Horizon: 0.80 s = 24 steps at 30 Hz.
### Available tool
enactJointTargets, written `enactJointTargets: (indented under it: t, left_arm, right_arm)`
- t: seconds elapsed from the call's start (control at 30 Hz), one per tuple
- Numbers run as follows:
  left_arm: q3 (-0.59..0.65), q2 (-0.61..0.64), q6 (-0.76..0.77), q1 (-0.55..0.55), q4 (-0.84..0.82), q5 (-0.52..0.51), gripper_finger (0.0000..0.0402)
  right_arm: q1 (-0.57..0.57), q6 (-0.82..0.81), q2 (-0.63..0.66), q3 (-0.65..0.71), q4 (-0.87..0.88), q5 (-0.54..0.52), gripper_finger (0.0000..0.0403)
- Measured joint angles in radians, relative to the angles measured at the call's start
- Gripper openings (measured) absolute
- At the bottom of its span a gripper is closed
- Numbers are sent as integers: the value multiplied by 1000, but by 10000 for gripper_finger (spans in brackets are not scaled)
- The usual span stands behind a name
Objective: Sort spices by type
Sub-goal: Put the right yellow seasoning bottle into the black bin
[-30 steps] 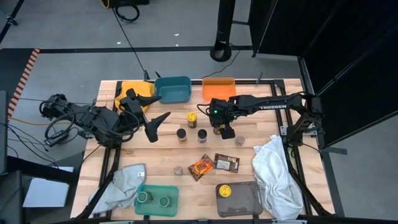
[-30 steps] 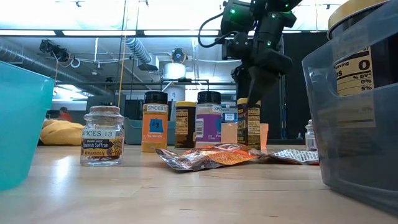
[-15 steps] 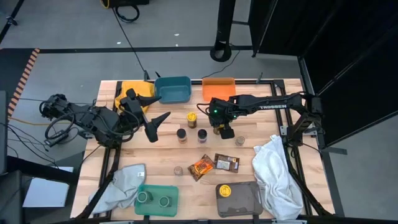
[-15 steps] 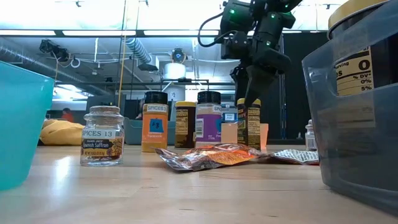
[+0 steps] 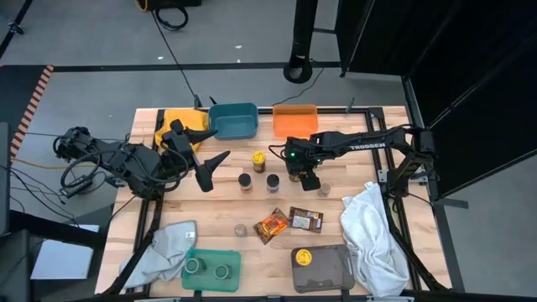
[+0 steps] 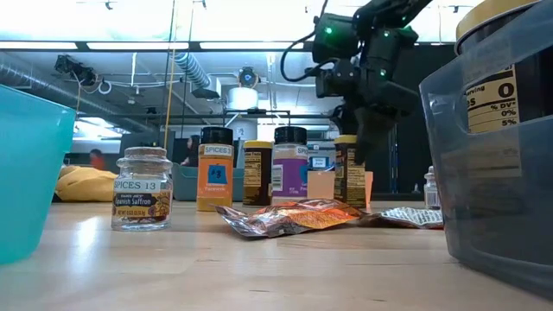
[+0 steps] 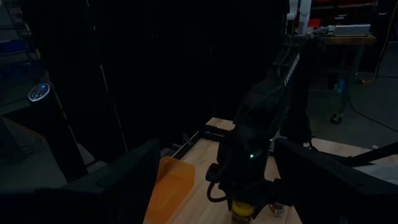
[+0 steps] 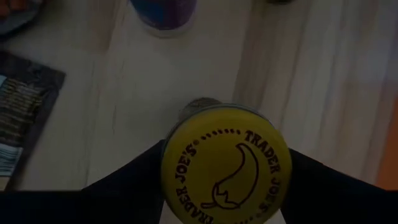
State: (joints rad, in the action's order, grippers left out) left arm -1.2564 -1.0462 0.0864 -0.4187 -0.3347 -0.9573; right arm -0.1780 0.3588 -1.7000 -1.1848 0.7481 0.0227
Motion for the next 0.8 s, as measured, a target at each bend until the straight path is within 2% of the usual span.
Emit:
enactJointTargets:
  t: [0.13,0.33,0.5,0.8]
  left_arm:
    - [0,0,0,0,0,0,321]
    - [0,0,0,0,0,0,321]
    - [0,0,3,0,0,0,321]
    - [0,0,3,0,0,0,321]
  right_arm:
    - [1,-6,0,0,-11,-2,239]
    - [1,-27,0,-3,-13,-13,256]
    - [5,-45,0,-4,-12,-25,232]
    - [40,-84,11,-4,18,-26,231]
